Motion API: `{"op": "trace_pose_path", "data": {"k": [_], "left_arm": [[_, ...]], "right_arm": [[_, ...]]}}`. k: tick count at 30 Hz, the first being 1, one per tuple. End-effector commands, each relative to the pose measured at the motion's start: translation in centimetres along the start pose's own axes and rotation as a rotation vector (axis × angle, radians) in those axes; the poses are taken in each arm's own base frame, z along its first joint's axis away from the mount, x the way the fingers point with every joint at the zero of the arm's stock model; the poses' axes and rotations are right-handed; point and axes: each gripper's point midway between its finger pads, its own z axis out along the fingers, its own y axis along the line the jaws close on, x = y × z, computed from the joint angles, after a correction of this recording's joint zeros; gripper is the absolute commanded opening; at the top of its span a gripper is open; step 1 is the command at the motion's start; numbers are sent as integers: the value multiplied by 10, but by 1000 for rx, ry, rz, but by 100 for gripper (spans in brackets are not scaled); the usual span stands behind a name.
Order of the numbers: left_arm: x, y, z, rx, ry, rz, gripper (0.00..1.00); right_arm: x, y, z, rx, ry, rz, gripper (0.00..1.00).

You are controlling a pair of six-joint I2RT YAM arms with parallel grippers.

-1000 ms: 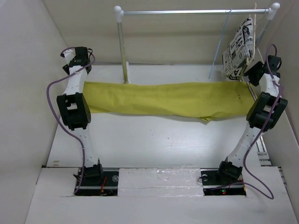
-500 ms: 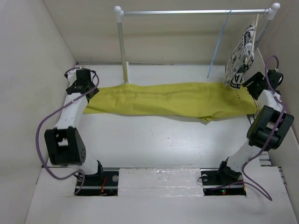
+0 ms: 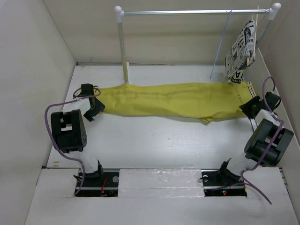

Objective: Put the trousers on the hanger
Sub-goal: Fold the trousers at the center of the board.

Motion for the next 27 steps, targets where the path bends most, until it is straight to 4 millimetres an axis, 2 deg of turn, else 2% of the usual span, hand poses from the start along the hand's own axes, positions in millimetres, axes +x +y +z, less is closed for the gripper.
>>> {"op": "trace_pose_path", "data": {"k": [1, 3, 4, 6, 8, 11, 13, 14, 15, 17, 18, 19, 20, 21, 23, 24, 25, 27], "left_arm": [[-18, -17, 2, 64, -22, -65, 62], [-13, -15, 7, 51, -5, -68, 61], [-11, -14, 11, 44, 8, -67, 57], [-11, -15, 14, 46, 6, -71, 48], [-11, -17, 18, 51, 8, -73, 42], [-12, -20, 24, 48, 13, -82, 35], [-11, -21, 29, 44, 22, -83, 23], [-13, -21, 30, 39, 14, -83, 21], [-15, -21, 31, 36, 8, -82, 18], [-22, -23, 34, 22, -6, -73, 1], [-23, -20, 35, 3, -7, -64, 0], [-29, -15, 36, -22, -21, -59, 0], [-40, -12, 34, -48, -57, -52, 0], [-40, -8, 31, -68, -58, -43, 0], [-55, 5, 23, -105, -101, -39, 0], [-57, 8, 20, -116, -112, -29, 0], [-62, 9, 11, -114, -134, -25, 0], [-58, 23, 5, -159, -142, -2, 0]], "right_arm": [[18, -6, 1, -61, 18, -10, 42], [29, -14, 2, -49, 34, 5, 47], [42, -20, 3, -42, 63, 15, 48], [39, -19, 8, -62, 34, 9, 55], [47, -20, 19, -85, 68, 26, 56], [40, -18, 36, -116, 50, 43, 57], [35, -19, 42, -106, 40, 53, 57], [35, -20, 44, -102, 40, 59, 56], [34, -20, 47, -107, 37, 72, 47], [37, -18, 49, -109, 42, 71, 35], [36, -17, 47, -108, 41, 70, 12], [36, -19, 46, -98, 37, 64, 4], [34, -19, 44, -94, 31, 48, 1], [37, -21, 40, -80, 42, 42, 0], [24, -18, 31, -66, 7, -5, 0], [25, -19, 26, -53, 14, -8, 0], [15, -15, 18, -51, -18, -29, 0], [14, -13, 9, -43, -17, -46, 0]]}}
